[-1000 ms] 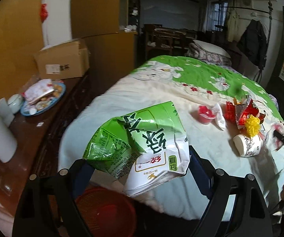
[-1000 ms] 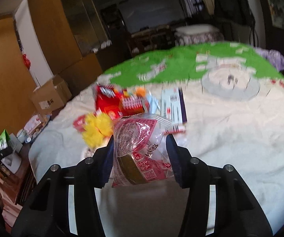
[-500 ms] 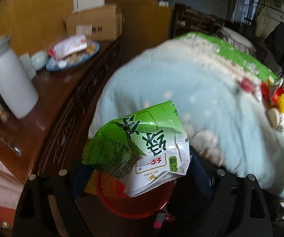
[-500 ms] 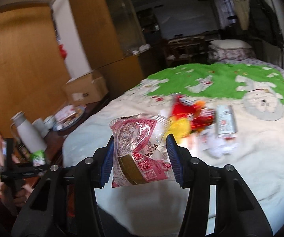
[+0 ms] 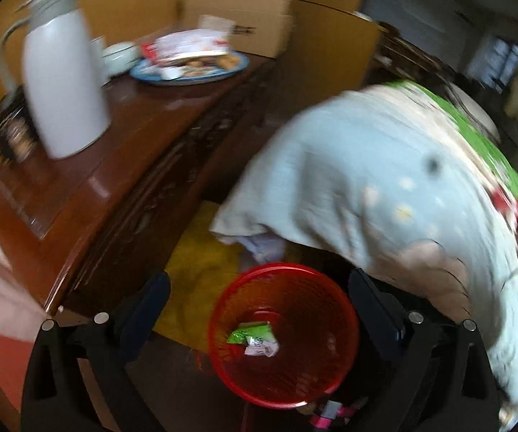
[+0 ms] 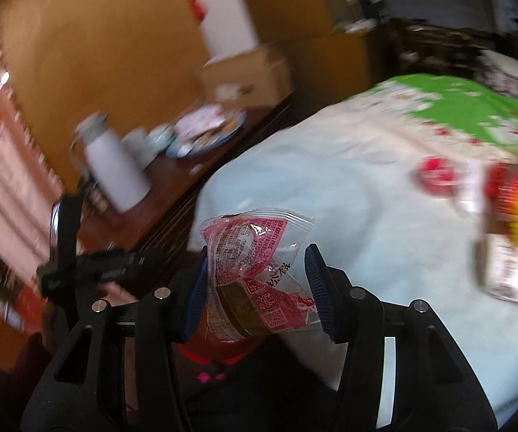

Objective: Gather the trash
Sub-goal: 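Carry the green bag to the red basket and release it while right tool drops pink bag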

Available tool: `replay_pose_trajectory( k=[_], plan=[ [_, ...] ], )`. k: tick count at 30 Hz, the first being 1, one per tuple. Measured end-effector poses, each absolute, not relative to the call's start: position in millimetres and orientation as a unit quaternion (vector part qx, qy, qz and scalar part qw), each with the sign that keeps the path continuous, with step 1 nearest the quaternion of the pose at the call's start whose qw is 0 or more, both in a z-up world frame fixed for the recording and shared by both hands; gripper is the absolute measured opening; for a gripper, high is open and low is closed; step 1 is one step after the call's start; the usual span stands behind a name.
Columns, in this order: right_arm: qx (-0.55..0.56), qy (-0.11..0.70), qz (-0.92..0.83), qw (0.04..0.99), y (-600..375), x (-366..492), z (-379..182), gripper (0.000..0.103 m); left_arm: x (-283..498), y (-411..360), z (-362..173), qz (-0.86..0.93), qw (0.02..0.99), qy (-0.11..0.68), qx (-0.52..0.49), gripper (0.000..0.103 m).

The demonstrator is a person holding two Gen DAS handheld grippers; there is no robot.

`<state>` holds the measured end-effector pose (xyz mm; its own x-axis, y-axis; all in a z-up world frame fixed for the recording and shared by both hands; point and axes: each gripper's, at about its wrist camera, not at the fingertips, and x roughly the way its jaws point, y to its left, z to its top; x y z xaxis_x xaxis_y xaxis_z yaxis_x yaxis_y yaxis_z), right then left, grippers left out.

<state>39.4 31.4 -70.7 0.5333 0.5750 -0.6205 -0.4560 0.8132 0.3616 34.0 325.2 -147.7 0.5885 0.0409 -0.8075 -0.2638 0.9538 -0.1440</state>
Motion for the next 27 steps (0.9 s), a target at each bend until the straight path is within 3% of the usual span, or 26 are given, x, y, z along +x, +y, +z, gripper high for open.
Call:
replay_pose_trajectory(
  k=[4, 8, 16, 27],
  plan=[
    [0.043, 0.419, 0.34, 0.841, 93, 53, -88, 0.057, 29, 352, -156, 0.118, 0.877, 0.444, -0.142, 0.097],
    [0.018, 0.444, 0.349, 0.825, 125, 62, -103, 0.08, 27, 366, -165, 0.134, 0.873, 0.447, -0.143, 0.097],
    [0.029, 0.474, 0.337, 0.813, 128, 71, -117, 0.081, 28, 362, -173, 0.126, 0.874, 0.451, -0.131, 0.097],
    [0.073, 0.412, 0.299, 0.858, 60, 54, -79, 0.084, 21, 310, -130, 0.103, 0.902, 0.414, -0.061, 0.097]
  ],
)
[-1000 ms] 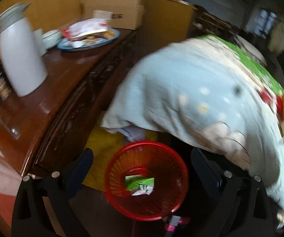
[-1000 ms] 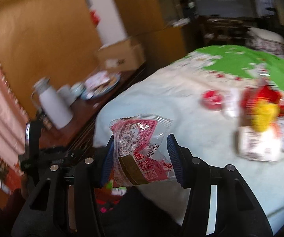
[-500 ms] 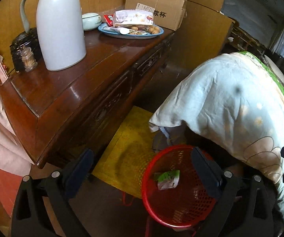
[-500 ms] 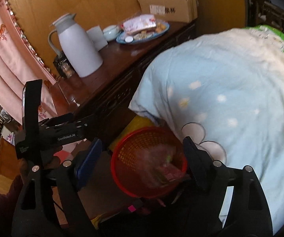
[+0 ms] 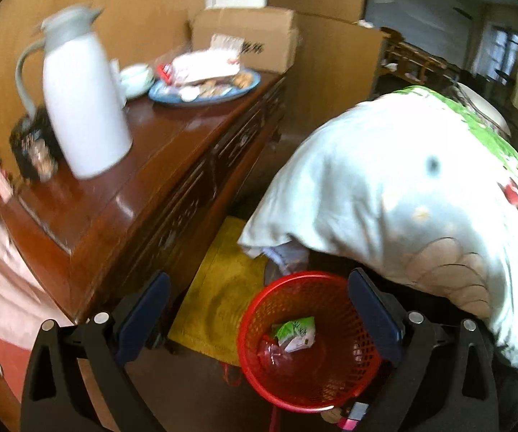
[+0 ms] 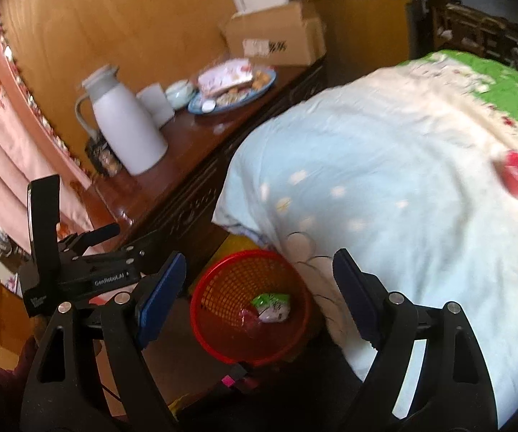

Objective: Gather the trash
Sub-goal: 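Carry the green bag to the red basket and release it while right tool drops pink bag, then move both tools back over the trash pile on the bed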

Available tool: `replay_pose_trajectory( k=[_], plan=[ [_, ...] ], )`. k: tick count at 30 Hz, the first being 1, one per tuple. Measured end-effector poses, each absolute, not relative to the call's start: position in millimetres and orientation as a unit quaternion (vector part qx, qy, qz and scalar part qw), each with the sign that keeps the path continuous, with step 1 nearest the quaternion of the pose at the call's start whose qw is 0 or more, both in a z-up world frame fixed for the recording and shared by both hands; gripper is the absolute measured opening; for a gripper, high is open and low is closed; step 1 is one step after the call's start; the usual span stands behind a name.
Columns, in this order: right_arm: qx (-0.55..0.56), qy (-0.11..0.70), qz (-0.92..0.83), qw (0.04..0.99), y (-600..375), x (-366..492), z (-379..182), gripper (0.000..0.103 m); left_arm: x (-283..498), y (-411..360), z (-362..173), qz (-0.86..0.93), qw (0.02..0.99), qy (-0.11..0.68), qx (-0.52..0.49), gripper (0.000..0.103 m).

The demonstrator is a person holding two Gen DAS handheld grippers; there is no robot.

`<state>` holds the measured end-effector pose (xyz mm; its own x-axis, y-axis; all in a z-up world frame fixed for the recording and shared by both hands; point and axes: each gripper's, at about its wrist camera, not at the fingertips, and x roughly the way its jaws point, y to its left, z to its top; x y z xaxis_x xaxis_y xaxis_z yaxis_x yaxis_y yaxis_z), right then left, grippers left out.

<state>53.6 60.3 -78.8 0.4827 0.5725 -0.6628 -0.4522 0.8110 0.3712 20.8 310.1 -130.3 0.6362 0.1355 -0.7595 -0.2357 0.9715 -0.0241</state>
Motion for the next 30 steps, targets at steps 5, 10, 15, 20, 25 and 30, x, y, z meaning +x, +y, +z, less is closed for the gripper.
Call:
replay_pose_trajectory(
  k=[5, 10, 15, 20, 25, 30],
  plan=[
    [0.107, 0.369, 0.267, 0.884, 6, 33, -58, 0.086, 11, 268, -99, 0.073, 0.919, 0.386, -0.025, 0.097],
    [0.125, 0.326, 0.218, 0.911, -55, 8, -47, 0.091, 6, 218, -75, 0.028, 0.928, 0.372, 0.002, 0.097],
    [0.139, 0.301, 0.108, 0.937, -143, -5, -58, 0.095, 24, 151, -71, -0.025, 0.924, 0.379, 0.041, 0.097],
    [0.208, 0.327, -0.006, 0.922, -236, 8, -92, 0.096, 56, 77, -84, -0.087, 0.91, 0.398, 0.076, 0.097],
    [0.267, 0.34, -0.096, 0.897, -303, 18, -127, 0.095, 82, 0, -100, -0.154, 0.893, 0.409, 0.106, 0.097],
    [0.244, 0.329, -0.151, 0.9, -322, 17, -148, 0.095, 102, -65, -99, -0.212, 0.884, 0.397, 0.123, 0.097]
  ],
)
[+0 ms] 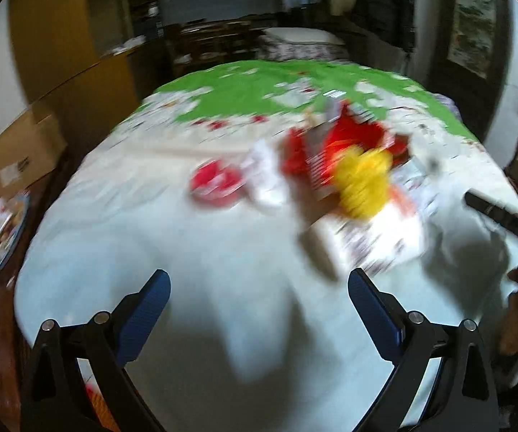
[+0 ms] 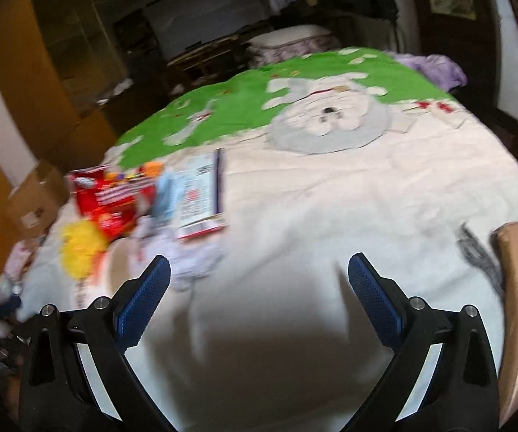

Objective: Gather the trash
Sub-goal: 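Move both tools back over the trash pile on the bed, then grasp the yellow mesh bag with the left tool while right tool grasps the white paper cup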

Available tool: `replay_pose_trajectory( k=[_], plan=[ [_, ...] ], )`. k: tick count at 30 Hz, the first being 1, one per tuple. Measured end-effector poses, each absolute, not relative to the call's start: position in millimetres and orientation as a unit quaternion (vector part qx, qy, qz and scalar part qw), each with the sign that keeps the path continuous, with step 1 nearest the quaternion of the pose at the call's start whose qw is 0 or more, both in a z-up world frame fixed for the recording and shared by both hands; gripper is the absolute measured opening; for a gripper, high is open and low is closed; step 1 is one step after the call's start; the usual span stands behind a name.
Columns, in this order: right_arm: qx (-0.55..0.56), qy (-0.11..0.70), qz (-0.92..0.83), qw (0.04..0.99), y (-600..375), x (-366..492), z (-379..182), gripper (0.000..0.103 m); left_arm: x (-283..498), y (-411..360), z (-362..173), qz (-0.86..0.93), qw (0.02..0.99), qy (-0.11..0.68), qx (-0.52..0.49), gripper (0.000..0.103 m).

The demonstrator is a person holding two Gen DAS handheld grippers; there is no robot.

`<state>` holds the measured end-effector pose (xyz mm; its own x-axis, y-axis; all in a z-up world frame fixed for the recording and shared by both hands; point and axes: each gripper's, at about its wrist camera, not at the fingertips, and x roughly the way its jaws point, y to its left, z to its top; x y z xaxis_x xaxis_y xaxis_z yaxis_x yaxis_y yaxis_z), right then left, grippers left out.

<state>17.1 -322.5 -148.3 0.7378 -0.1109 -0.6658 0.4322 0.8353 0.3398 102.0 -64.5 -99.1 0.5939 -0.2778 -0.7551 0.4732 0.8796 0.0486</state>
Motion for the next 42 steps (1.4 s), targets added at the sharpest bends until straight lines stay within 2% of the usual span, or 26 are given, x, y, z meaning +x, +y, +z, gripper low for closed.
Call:
replay_pose_trajectory(
  k=[6, 13, 19, 25, 35, 42],
  plan=[
    [0.264, 0.313, -0.141, 0.901, -332, 16, -159, 0.095, 127, -113, -97, -0.252, 0.878, 0.389, 0.119, 0.097],
    [0.273, 0.32, -0.121, 0.899, -331, 15, -161, 0.095, 153, -135, -107, -0.25, 0.875, 0.399, 0.113, 0.097],
    [0.27, 0.31, -0.12, 0.904, -328, 11, -158, 0.096, 167, -83, -107, -0.17, 0.896, 0.392, 0.121, 0.097],
    [0.247, 0.296, -0.105, 0.917, -317, 9, -149, 0.096, 167, -8, -111, -0.141, 0.893, 0.425, 0.049, 0.097],
    [0.113, 0.287, -0.066, 0.949, -258, 11, -132, 0.096, 162, -51, -117, -0.191, 0.888, 0.411, 0.07, 0.097],
    [0.164, 0.292, -0.051, 0.941, -275, 12, -137, 0.096, 179, -28, -141, -0.153, 0.879, 0.448, 0.06, 0.097]
  ],
)
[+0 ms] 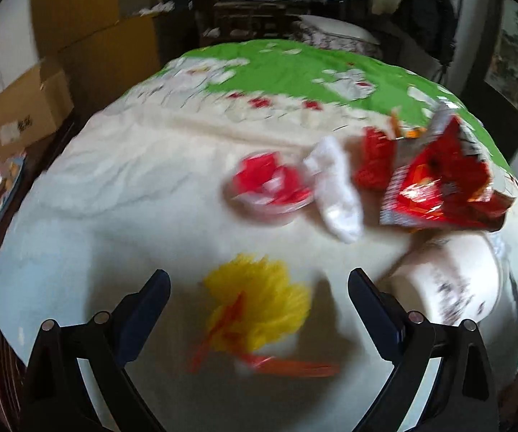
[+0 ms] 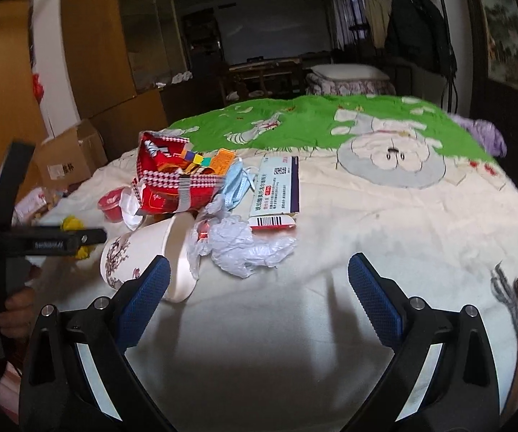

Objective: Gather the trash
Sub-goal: 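Grasp the yellow mesh bag with the left tool while right tool grasps the white paper cup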

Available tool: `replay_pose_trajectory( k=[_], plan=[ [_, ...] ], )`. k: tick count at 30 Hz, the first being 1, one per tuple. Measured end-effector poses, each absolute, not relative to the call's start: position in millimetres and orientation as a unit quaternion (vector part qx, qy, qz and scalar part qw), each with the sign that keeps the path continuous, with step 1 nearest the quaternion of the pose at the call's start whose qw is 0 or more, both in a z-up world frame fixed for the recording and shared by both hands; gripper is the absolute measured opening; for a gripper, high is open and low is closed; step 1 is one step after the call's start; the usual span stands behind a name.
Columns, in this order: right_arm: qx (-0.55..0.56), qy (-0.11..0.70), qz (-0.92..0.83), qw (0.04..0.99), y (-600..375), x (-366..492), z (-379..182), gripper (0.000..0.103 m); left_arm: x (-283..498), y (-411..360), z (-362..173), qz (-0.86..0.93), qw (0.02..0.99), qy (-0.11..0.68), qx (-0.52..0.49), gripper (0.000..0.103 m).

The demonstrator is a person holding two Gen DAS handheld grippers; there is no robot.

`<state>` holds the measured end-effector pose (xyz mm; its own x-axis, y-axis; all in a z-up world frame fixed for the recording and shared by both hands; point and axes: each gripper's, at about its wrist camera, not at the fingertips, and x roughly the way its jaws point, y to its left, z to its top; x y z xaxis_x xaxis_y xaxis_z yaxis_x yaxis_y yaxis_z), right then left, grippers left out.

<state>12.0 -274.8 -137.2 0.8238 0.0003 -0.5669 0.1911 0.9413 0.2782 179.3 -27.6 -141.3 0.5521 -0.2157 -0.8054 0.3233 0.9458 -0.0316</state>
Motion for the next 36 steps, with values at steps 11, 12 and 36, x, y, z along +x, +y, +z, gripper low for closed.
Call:
replay_pose_trajectory(
  k=[11, 12, 36],
  plan=[
    [0.146, 0.303, -0.033, 0.941, -261, 18, -136, 0.096, 182, -7, -166, -0.113, 0.884, 0.448, 0.064, 0.098],
    [0.147, 0.305, -0.024, 0.941, -256, 20, -135, 0.096, 181, -10, -167, -0.106, 0.888, 0.441, 0.068, 0.099],
    [0.072, 0.417, -0.014, 0.906, -170, 83, -153, 0.096, 172, -1, -167, -0.123, 0.897, 0.421, 0.05, 0.098]
  ],
)
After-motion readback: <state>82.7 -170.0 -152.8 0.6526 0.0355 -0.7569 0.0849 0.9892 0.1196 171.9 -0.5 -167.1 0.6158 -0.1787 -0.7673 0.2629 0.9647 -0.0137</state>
